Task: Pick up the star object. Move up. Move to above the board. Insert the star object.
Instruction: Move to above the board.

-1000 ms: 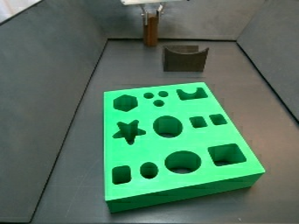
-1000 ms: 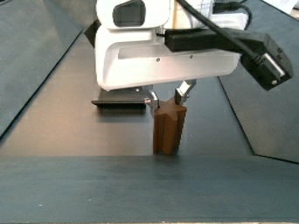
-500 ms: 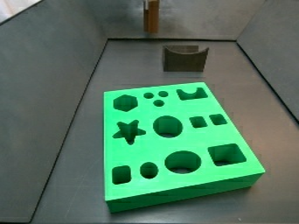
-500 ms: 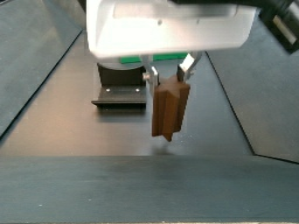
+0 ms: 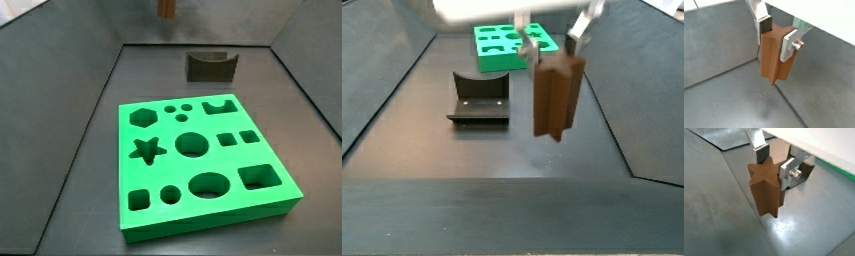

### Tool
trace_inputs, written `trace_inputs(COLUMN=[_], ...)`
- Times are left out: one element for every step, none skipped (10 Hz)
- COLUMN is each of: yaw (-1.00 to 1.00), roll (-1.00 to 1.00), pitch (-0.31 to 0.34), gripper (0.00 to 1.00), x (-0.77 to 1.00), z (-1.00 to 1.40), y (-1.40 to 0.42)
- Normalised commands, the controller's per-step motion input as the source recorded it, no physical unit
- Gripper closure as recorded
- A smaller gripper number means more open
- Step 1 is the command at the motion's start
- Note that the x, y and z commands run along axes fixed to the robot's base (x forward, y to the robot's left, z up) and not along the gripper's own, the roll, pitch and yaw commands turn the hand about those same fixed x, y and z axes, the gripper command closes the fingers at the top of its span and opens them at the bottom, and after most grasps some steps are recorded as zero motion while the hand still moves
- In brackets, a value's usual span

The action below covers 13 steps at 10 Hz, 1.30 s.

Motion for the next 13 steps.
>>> trace_inputs(yaw=[-0.03, -0.04, -0.04, -0.04, -0.03, -0.03, -0.02, -0.02, -0.02, -0.02, -0.01, -1.00, -1.00], roll=[-0.06, -0.03, -0.02, -0.01, -0.01, -0.01, -0.01, -0.01, 0.00, 0.00, 0.01, 0.14, 0.15], pitch=[0.096, 0.098, 0.102, 0.100, 0.096, 0.092, 0.095, 0.096, 0.097, 0.095, 0.097, -0.045, -0.069], gripper=[1.00, 1.00, 1.00, 1.00, 1.00, 1.00, 1.00, 1.00, 1.00, 1.00, 1.00, 1.00, 1.00], x=[-0.07, -0.06, -0.05, -0.04, -0.04, -0.03, -0.02, 0.00, 0.00, 0.00, 0.01, 0.01, 0.01], z=[1.00, 1.00, 1.00, 1.00, 1.00, 1.00, 0.91, 0.70, 0.54, 0.44, 0.18, 0.03, 0.02], y=[0.16, 0.15, 0.14, 0.12, 0.11, 0.10, 0.08, 0.06, 0.04, 0.03, 0.02, -1.00, -1.00])
